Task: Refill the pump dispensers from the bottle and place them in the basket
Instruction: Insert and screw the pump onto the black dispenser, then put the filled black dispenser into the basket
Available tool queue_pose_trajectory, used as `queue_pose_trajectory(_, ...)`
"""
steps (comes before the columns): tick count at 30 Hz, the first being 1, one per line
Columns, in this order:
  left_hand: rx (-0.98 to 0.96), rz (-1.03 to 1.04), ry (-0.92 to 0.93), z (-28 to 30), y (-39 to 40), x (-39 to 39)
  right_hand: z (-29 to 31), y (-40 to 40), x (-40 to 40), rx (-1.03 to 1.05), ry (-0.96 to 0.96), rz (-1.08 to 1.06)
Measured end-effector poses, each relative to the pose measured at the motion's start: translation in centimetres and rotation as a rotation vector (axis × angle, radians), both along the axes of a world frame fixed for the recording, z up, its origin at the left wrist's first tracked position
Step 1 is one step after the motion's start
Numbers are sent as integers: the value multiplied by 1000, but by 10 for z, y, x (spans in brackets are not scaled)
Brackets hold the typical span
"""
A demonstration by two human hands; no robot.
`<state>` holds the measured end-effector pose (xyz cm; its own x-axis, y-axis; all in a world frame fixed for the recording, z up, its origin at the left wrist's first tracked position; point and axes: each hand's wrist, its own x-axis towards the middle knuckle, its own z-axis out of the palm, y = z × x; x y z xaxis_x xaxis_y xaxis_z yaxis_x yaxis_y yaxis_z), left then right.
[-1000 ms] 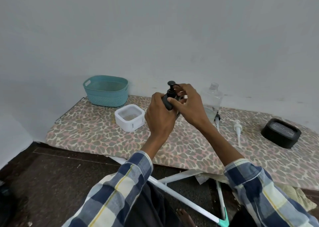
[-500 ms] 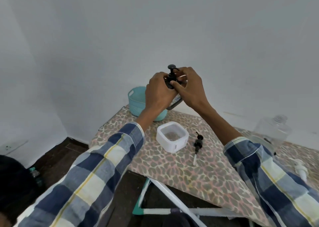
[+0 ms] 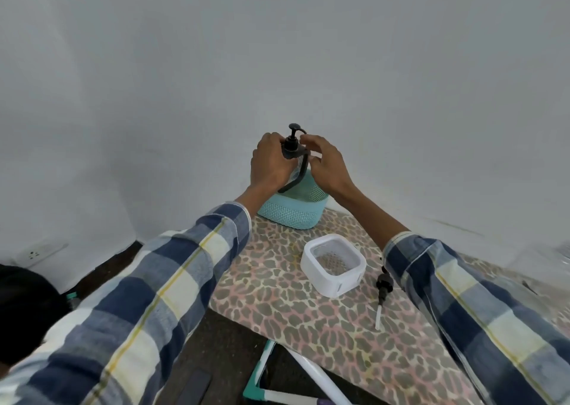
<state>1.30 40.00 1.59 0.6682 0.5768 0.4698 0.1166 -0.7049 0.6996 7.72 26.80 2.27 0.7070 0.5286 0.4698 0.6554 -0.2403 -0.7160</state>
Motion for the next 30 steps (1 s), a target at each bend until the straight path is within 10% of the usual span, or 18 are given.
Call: queue_pose_trajectory(30, -55, 346, 146, -58, 2, 15, -57, -59, -8, -209, -222, -5)
